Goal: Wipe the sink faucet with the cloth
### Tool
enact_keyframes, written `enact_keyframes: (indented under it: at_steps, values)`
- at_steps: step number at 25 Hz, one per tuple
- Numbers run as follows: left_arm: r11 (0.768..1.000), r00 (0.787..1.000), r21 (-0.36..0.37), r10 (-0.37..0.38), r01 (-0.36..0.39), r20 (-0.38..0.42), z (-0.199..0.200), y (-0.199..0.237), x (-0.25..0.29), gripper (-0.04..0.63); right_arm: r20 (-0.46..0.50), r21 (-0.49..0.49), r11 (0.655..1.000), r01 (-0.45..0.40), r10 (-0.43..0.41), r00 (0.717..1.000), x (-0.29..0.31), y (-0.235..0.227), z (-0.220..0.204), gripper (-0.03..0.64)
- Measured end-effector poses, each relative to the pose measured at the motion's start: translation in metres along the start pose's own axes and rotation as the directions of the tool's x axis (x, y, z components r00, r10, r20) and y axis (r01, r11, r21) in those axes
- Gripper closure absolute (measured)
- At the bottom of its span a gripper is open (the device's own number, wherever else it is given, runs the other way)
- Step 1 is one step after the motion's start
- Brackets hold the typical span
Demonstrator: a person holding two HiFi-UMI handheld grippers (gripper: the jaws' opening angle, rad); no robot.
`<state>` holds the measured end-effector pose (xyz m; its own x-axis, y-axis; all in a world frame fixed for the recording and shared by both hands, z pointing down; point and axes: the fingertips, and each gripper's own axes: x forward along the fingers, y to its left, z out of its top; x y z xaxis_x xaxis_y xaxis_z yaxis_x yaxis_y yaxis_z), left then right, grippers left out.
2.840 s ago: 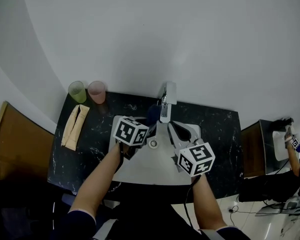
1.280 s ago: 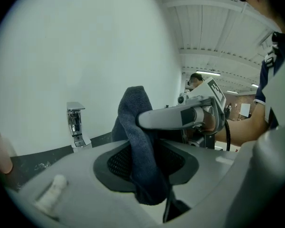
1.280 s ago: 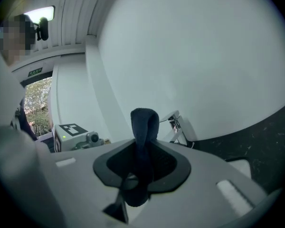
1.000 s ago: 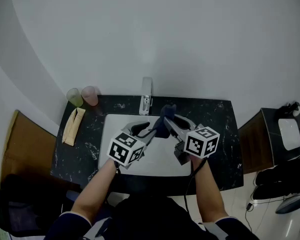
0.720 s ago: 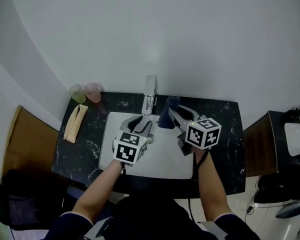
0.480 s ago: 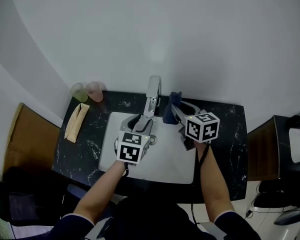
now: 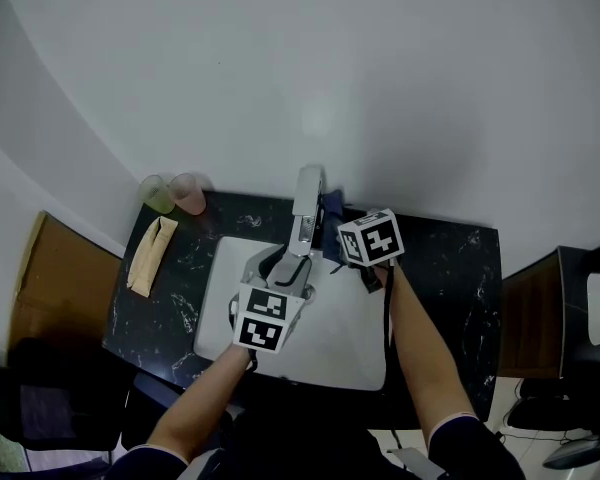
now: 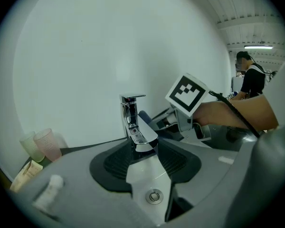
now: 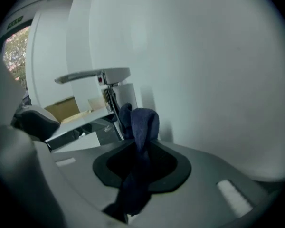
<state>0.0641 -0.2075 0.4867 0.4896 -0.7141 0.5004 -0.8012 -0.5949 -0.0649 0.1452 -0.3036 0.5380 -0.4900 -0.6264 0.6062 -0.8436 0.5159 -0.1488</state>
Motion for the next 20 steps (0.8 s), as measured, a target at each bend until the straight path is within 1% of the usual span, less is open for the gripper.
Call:
enact_keyframes:
  at_steps: [3, 7, 10, 13, 16, 20]
  values:
    - [1.000, 1.000, 0.007, 0.004, -0.004, 0.003, 0.000, 0.000, -0.001, 0.416, -0.077, -0.059, 0.998, 0.029, -0.034, 0.996, 0.012, -0.003, -0.008, 0.532]
    - [0.999, 1.000, 0.037, 0.007, -0.007, -0.002, -0.003, -0.002, 0.000, 0.419, -0.145, -0.140, 0.990, 0.018, -0.038, 0.989, 0.026, 0.000, -0.017, 0.532]
    - [0.999, 1.000, 0.034, -0.001, 0.002, -0.006, -0.005, -0.002, 0.001, 0.420, -0.169, -0.178, 0.984, -0.009, -0.022, 0.985, 0.032, 0.007, -0.021, 0.535]
    - [0.999, 1.000, 0.039, -0.004, 0.004, 0.001, -0.003, -0.002, 0.001, 0.423, -0.149, -0.157, 0.986, -0.048, 0.025, 0.988, 0.029, 0.011, -0.018, 0.535]
    - [0.999, 1.000, 0.045, -0.009, 0.009, 0.007, -0.001, -0.003, 0.001, 0.423, -0.102, -0.141, 0.986, -0.090, 0.076, 0.992, 0.025, 0.016, -0.014, 0.535]
    - [0.999, 1.000, 0.047, -0.009, 0.009, 0.005, -0.002, -0.003, 0.002, 0.423, -0.036, -0.142, 0.983, -0.116, 0.112, 0.993, 0.015, 0.022, -0.004, 0.535]
